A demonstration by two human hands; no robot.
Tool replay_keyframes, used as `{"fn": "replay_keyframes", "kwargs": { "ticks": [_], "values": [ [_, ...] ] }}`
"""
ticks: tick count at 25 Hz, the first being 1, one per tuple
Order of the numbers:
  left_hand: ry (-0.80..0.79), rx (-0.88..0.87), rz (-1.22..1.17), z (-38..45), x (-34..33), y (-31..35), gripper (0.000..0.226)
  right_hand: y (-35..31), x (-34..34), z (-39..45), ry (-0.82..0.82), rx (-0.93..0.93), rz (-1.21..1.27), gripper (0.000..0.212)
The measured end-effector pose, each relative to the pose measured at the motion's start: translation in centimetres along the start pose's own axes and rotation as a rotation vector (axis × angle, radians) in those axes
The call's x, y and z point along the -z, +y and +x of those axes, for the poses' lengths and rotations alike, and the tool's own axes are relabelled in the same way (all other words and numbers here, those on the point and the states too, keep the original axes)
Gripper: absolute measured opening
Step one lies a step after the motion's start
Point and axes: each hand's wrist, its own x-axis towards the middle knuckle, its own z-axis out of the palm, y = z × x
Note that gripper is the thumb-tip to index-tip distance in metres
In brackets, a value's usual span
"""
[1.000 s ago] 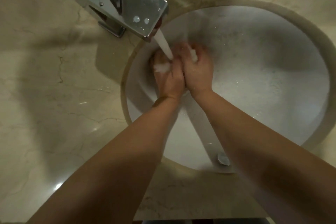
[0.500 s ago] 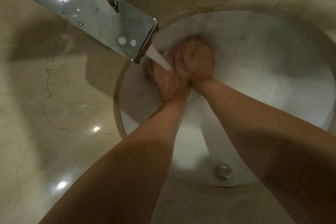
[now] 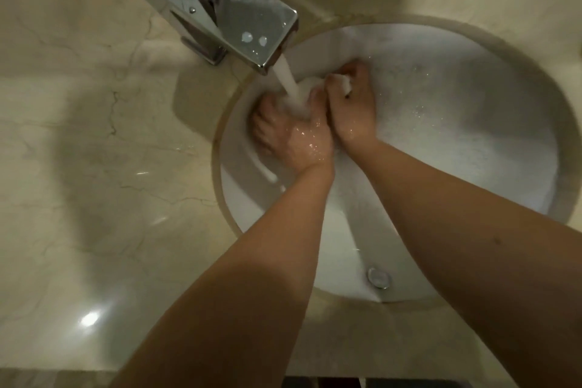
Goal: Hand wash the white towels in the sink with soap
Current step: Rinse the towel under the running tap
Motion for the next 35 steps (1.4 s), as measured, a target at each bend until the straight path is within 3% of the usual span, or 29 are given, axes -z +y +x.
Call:
{"fn": "replay_keyframes", "kwargs": {
  "ticks": [2,3,5,7,10,12,15,18,20,24,27,31,35],
  "values": [
    [0.084,0.247,-0.018,-0.8,0.8,0.9,0.088,-0.1,0.3,-0.4,-0.014,-0.056,-0.032,0.030],
    [0.028,0.416,-0.077,-0.7,1.1,1.3,0.092,-0.1,0.4,-0.7,-0.029,-0.088,-0.051,0.032],
    [-0.229,0.734,-0.209,0.3,1.9,1.6,0.097,-0.3,0.7,-1.2,-0.054,-0.109,-0.033,0.032],
    [-0.392,0.820,-0.282,1.4,2.3,1.2,0.095,-0.4,1.0,-1.3,-0.073,-0.109,0.019,0.027],
    [-0.402,0.864,-0.401,1.9,3.0,1.1,0.052,-0.8,1.3,-2.2,-0.090,-0.098,0.087,0.024],
    [-0.421,0.896,-0.425,1.8,3.7,1.8,0.041,-1.3,1.6,-2.9,-0.078,-0.043,0.107,0.023],
    [-0.437,0.794,-0.529,2.3,4.4,2.4,0.055,-2.2,2.4,-3.3,-0.060,0.035,0.123,0.023],
    [-0.293,0.481,-0.365,3.8,4.1,2.1,0.035,-2.9,2.7,-3.4,-0.036,0.068,0.154,0.036],
    [-0.261,0.332,-0.332,3.9,4.6,2.5,0.038,-2.8,2.5,-3.3,-0.019,0.022,0.168,0.034],
    [-0.390,0.066,-0.341,2.1,5.2,1.3,0.043,-1.7,2.2,-2.4,-0.046,-0.080,0.055,0.040],
    [-0.529,0.082,-0.404,1.6,4.3,-0.2,0.042,-1.4,2.2,-2.2,-0.045,-0.060,-0.035,0.029],
    [-0.489,0.136,-0.456,1.5,3.3,0.8,0.034,-1.2,1.5,-3.1,-0.105,0.041,0.026,0.038],
    [-0.516,-0.019,-0.456,0.5,1.9,-0.4,0.039,-0.8,0.5,-3.8,-0.045,-0.128,0.089,0.042]
  ]
}}
